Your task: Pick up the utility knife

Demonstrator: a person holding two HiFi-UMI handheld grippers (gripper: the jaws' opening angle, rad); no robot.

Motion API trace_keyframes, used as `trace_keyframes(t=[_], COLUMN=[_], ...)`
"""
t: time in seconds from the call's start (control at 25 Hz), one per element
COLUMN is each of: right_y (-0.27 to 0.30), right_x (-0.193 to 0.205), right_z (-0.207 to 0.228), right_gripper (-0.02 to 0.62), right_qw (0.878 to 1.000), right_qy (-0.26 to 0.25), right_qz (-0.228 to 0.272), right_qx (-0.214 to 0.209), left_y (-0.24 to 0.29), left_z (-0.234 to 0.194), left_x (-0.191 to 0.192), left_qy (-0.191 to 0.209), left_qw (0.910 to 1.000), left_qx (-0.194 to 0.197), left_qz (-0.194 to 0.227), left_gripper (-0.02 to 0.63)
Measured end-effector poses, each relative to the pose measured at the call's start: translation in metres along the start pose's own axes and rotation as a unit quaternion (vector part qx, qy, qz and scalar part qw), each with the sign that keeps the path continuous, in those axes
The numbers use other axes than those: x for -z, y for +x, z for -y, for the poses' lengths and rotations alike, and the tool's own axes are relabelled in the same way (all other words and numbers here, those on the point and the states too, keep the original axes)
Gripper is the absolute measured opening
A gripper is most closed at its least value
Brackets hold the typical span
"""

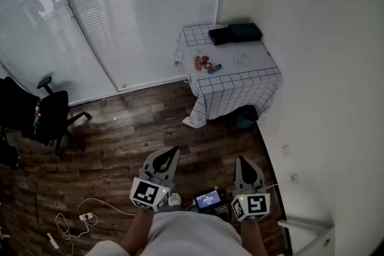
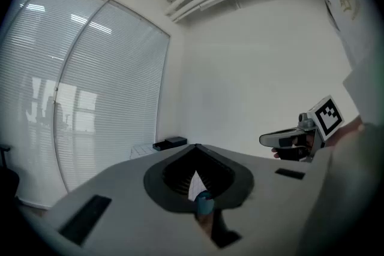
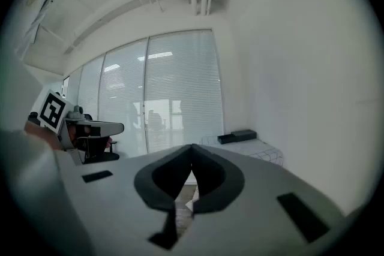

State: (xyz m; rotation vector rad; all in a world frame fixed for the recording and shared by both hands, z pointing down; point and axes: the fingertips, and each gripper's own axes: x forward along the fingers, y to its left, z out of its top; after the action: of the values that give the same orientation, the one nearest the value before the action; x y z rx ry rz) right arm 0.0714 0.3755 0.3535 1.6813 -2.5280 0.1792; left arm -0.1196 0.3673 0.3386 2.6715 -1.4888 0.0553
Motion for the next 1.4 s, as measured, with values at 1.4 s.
trace_keyframes(t=[1.4], right_y=[0.027], right_x=[-0.012], right_z=[0.061], right_gripper=[0.008], right_qw=[1.000], right_qy=[-0.008], right_qz=[0.015], right_qx=[-0.005], left_y=[0.066], left_z=[0.014], left_x=[-0.013], left_qy=[0.003], left_qw=[0.9997], left_qx=[-0.013], left_qz=[0.019], left_gripper=[0.008])
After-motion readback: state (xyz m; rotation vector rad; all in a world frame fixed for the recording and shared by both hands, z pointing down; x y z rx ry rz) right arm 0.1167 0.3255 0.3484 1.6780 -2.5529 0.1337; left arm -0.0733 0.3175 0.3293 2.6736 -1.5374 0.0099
